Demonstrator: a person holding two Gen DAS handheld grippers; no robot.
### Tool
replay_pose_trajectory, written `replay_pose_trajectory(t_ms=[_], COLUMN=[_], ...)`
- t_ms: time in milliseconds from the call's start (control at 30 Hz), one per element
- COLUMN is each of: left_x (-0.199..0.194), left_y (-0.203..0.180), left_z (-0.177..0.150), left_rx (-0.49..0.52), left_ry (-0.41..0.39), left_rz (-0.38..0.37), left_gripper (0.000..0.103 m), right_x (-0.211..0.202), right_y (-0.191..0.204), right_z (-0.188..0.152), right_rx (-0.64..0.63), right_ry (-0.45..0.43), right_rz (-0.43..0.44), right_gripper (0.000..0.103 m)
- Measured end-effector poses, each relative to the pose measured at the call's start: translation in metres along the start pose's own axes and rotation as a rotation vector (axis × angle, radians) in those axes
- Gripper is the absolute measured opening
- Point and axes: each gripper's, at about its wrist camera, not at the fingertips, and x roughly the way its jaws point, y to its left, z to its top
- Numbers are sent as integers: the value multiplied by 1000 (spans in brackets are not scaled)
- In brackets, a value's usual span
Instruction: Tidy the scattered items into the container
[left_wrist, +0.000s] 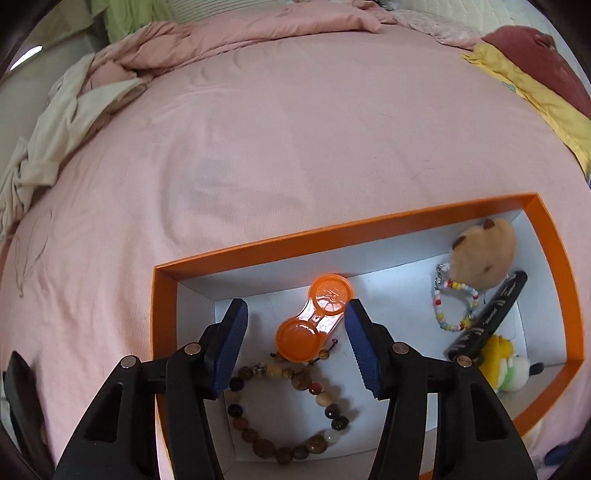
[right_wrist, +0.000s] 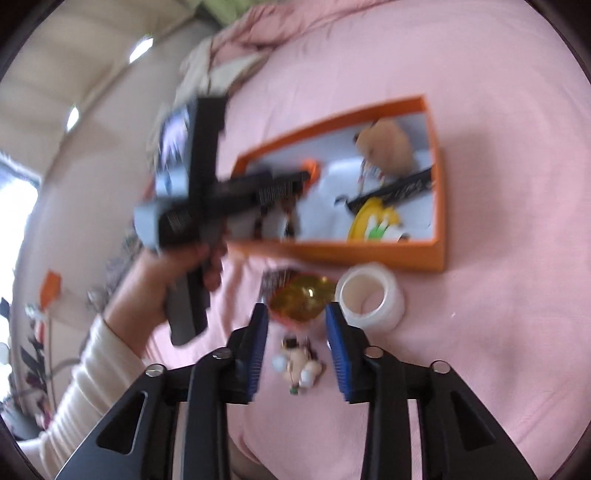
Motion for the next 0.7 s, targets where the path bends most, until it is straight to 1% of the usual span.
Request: replay_pose_trajectory(t_ms=[33, 67, 100, 200, 233, 300, 333, 367, 400, 433, 467, 500, 533, 567, 600, 633, 667, 700], left_x=[0, 3, -4, -6, -6, -4, 5, 9, 11, 11, 11, 9, 8, 6, 5, 4, 3, 3], left_y=[0, 2, 2, -13, -12, -2, 6, 13, 19, 21, 23, 22, 20, 16, 12, 7, 1, -6], left_z=[1, 7, 7, 6, 6, 8, 7, 7, 9, 11, 12, 12, 12, 10, 9, 8, 7, 7], left_rx=[58, 55, 55, 129, 120, 58, -4, -49, -86, -86, -80, -64, -43, -21, 12, 45, 74, 112], left_ry=[-3, 17, 18, 10, 17, 68, 137, 146, 135, 133, 122, 114, 109, 101, 91, 83, 77, 71], left_rz=[-34, -109, -132, -73, -83, -200, -293, -324, -339, -320, -279, -243, -239, -239, -240, -241, -251, -275], left_gripper=[38, 6, 0, 0, 0, 0, 2, 2, 2, 3, 8, 9, 11, 17, 22, 33, 52, 62], right_x=[-4, -6, -6, 1, 4, 2, 4, 9, 18, 20, 21, 22, 22, 22, 22, 22, 21, 21], right_y=[-1, -3, -5, -5, -5, -4, -4, -5, -7, -8, -9, -10, -10, -12, -13, -14, -14, -14], right_z=[1, 2, 4, 7, 8, 7, 7, 9, 12, 13, 14, 15, 15, 15, 14, 15, 14, 14], right_rx=[10, 22, 37, 55, 52, 48, 49, 51, 54, 57, 63, 66, 68, 70, 74, 80, 84, 85], right_ry=[-18, -28, -30, -20, -17, -19, -21, -20, -20, -20, -19, -20, -22, -23, -24, -24, -24, -23], right_rz=[8, 18, 30, 17, 7, 6, 8, 10, 11, 13, 17, 19, 20, 20, 21, 26, 31, 31], right_gripper=[35, 35, 37, 37, 37, 37, 37, 38, 38, 38, 38, 38, 38, 39, 39, 40, 40, 40])
